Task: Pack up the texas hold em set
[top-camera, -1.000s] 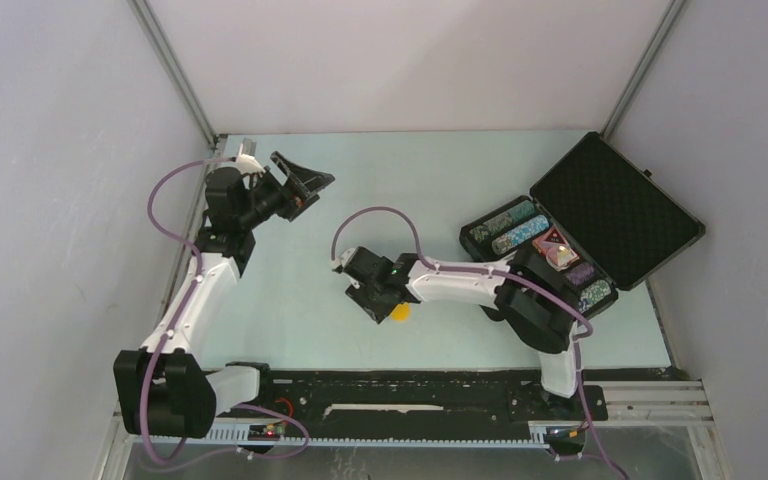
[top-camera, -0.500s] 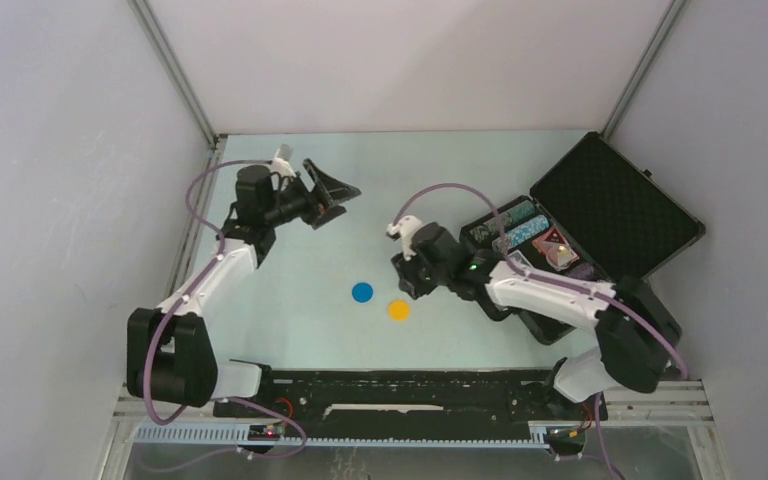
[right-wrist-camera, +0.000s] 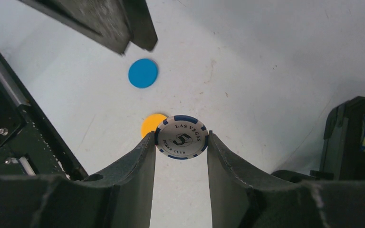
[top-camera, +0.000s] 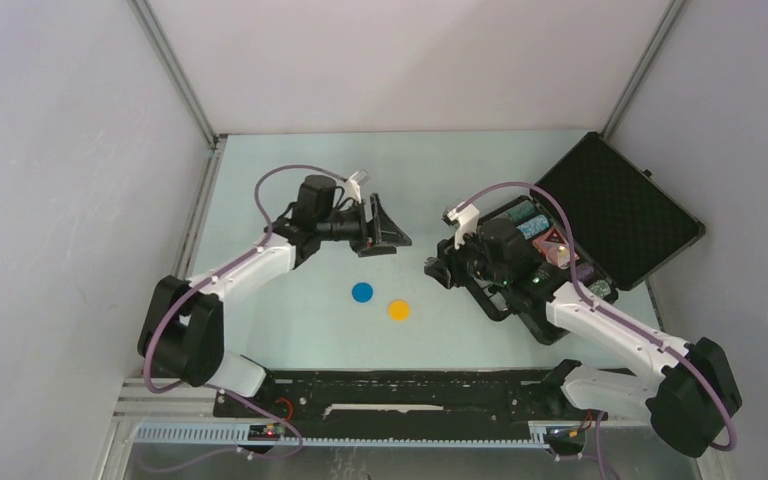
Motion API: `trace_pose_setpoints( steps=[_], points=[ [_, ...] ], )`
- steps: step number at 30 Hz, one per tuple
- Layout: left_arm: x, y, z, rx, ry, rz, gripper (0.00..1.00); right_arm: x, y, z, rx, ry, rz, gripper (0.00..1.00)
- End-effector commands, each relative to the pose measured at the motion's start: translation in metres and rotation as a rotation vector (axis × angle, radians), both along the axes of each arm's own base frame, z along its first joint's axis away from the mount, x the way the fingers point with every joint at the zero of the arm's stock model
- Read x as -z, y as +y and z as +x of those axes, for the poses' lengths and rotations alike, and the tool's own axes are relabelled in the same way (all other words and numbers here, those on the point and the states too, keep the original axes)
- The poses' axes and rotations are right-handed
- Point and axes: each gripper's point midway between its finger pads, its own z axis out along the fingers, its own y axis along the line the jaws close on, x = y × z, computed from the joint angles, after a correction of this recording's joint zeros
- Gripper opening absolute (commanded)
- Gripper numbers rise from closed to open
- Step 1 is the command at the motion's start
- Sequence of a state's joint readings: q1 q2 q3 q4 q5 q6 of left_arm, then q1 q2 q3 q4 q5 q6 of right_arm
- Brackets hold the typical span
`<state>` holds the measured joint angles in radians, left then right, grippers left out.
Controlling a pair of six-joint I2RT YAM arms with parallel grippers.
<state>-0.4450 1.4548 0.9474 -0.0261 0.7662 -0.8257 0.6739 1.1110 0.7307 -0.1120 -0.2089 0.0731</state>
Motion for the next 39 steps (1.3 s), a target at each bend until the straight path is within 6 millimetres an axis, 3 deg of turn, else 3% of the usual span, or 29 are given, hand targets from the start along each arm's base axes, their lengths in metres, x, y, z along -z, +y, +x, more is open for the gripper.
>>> trace_pose_setpoints(
  steps=[1,18,25,29,33,39],
  points=[
    [-0.021,-0.016,-0.008,0.094,-0.093,0.002,0.72,-0.025,0.009,0.001,-0.042,-0.074,0.073,0.46],
    [0.001,-0.039,-0.036,0.2,-0.074,0.098,0.55,-0.017,0.024,-0.005,-0.071,-0.061,0.068,0.45],
    [0.0,-0.04,-0.037,0.209,-0.073,0.094,0.51,-0.021,0.031,-0.004,-0.082,-0.082,0.085,0.45],
    [-0.007,-0.037,-0.034,0.216,-0.097,0.097,0.42,-0.019,0.035,-0.009,-0.108,-0.071,0.087,0.45],
    [-0.012,-0.025,-0.024,0.16,-0.119,0.111,0.45,-0.016,0.038,-0.015,-0.131,-0.067,0.074,0.44],
    [-0.007,-0.026,-0.025,0.167,-0.097,0.111,0.46,-0.017,0.039,-0.014,-0.123,-0.075,0.077,0.45]
  ],
)
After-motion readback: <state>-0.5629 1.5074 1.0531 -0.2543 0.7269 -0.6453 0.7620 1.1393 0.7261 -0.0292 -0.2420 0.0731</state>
